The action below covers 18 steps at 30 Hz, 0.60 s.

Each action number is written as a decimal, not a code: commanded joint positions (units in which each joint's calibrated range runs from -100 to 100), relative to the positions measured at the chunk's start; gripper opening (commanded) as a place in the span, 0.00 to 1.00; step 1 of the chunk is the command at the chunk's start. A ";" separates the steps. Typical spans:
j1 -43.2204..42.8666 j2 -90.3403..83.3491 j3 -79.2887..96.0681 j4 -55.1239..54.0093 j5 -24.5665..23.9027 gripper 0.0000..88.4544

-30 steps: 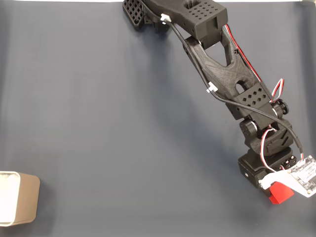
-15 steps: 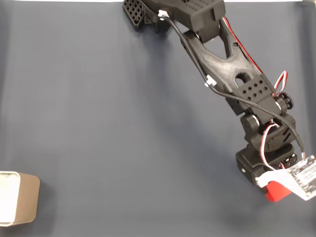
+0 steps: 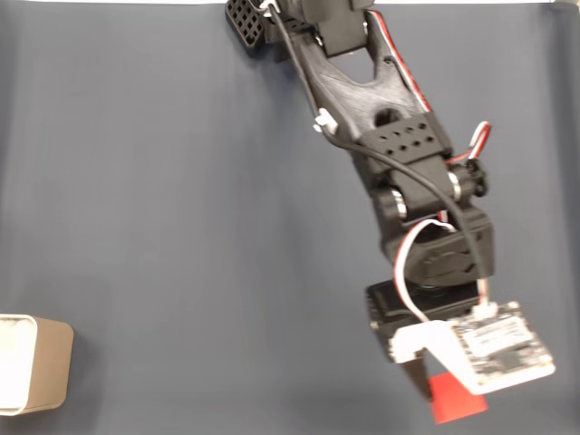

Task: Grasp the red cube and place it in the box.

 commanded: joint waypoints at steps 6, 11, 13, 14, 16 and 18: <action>6.68 -8.78 -1.26 0.38 -0.59 0.00; 10.37 -10.16 -1.08 0.38 -0.15 0.00; 11.87 -10.68 -0.72 0.38 0.00 0.00; 12.58 -10.86 -0.72 0.38 0.00 0.00; 14.07 -11.20 -0.63 0.38 -0.05 0.00; 15.63 -11.81 0.01 0.38 0.00 0.00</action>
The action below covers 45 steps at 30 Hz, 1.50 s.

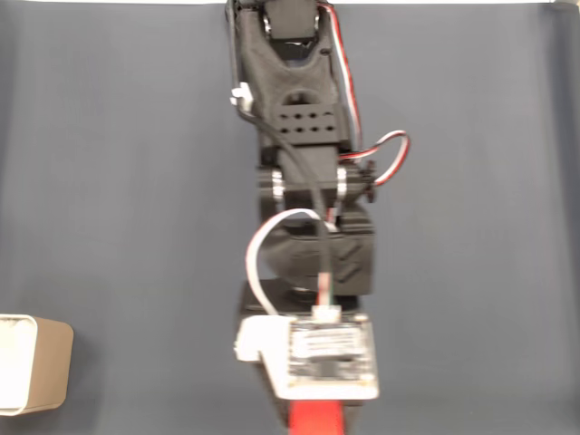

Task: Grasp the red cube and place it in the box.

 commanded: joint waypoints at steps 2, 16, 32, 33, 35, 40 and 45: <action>4.20 -6.69 0.11 0.22 0.00 0.00; 15.57 -10.76 4.94 -0.76 0.39 0.00; 25.30 -5.39 4.67 -5.43 0.73 0.00; 25.65 -4.95 4.58 -5.76 0.83 0.00; 26.15 -3.83 4.30 -6.58 1.03 0.00; 27.14 -0.88 2.30 -6.83 1.17 0.00; 28.28 1.89 0.75 -6.83 1.47 0.00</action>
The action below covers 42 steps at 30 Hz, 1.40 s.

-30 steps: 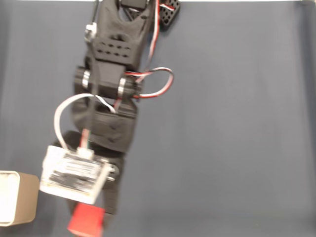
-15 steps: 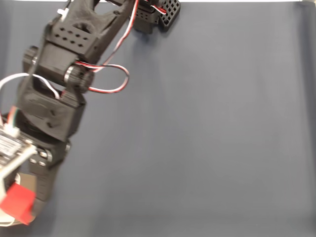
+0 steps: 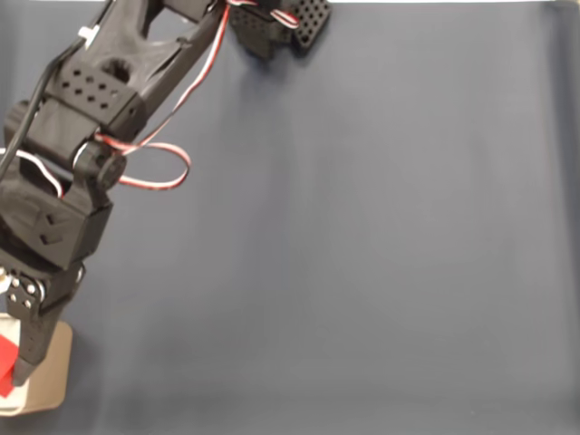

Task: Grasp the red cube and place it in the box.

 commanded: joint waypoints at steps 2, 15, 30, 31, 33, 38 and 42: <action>1.56 0.33 -3.87 -1.51 0.88 0.00; 4.33 5.01 -6.06 -3.88 1.61 0.00; 4.97 5.61 -6.79 -4.29 1.66 0.00; 4.89 5.44 -6.69 -4.29 1.66 0.00; 4.75 5.35 -6.69 -4.21 1.61 0.00; 4.54 5.27 -6.69 -4.05 1.61 0.00; 4.47 5.27 -6.79 -4.13 1.71 0.00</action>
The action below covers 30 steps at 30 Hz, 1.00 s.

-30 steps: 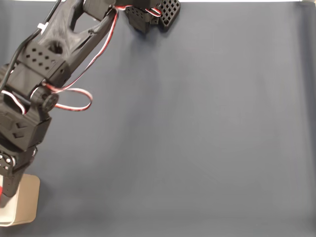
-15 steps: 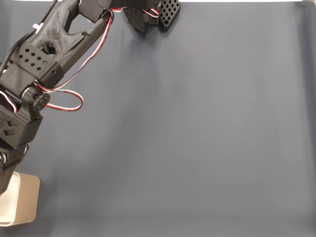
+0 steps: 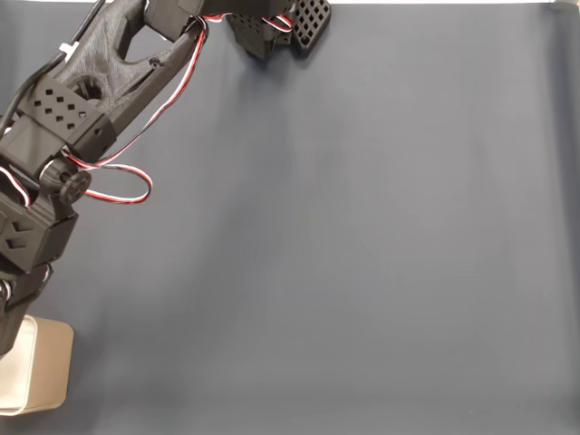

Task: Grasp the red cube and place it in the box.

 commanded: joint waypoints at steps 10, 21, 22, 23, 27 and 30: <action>0.24 -1.51 -3.44 -1.19 0.05 0.21; 0.24 -1.68 -3.53 -1.19 0.34 0.48; 0.24 -1.68 -3.53 -1.27 0.34 0.49; 0.24 -1.68 -3.53 -1.27 0.34 0.49; 0.24 -1.68 -3.53 -1.27 0.29 0.50; 0.24 -1.68 -3.53 -1.35 0.29 0.50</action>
